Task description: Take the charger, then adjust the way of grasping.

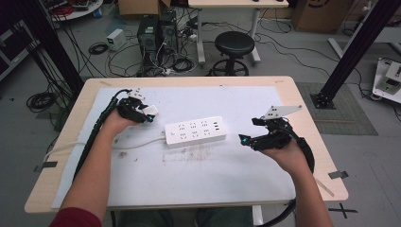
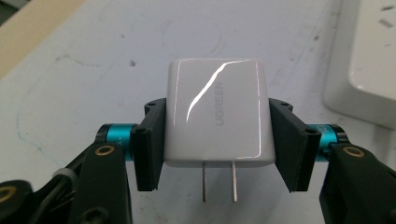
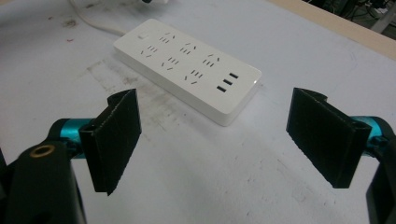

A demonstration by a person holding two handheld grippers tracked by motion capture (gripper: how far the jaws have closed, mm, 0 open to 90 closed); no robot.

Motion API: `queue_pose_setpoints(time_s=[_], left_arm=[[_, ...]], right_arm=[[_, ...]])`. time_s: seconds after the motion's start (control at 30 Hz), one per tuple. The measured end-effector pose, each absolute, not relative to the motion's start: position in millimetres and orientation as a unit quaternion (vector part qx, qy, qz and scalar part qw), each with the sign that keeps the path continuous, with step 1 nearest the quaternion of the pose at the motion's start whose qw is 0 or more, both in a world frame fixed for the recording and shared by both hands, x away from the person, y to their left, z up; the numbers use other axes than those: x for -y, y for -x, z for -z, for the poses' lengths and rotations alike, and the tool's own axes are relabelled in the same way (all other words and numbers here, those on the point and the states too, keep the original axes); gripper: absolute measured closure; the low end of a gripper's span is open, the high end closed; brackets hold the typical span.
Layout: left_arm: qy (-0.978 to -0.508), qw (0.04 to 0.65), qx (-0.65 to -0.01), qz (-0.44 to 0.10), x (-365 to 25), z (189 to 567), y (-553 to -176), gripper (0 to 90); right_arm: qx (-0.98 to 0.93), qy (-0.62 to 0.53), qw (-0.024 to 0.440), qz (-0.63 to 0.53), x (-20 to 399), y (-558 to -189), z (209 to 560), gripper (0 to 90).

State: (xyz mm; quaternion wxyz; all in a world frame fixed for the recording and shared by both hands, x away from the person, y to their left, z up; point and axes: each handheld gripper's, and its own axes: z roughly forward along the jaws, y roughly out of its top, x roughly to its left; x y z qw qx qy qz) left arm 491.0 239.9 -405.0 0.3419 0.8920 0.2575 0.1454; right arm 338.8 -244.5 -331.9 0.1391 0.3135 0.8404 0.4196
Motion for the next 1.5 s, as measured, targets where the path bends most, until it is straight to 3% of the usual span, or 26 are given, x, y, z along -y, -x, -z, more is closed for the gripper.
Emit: queue_pose_setpoints(time_s=[0.3,0.67,1.5], left_arm=[[-0.882,0.381,-0.217,-0.173,-238.8,351.2,-440.3,42.5],[-0.885,0.394,-0.173,-0.180,-237.3,327.4,-392.7,42.5],[-0.885,0.423,-0.119,-0.156,-217.2,340.7,-364.8,42.5]], right_arm=[[-0.842,-0.301,0.140,-0.425,247.4,-336.2,330.4,18.2],[-0.840,-0.299,0.140,-0.430,248.7,-333.5,331.0,18.2],[-0.848,-0.290,0.132,-0.424,234.3,-336.4,322.5,18.2]])
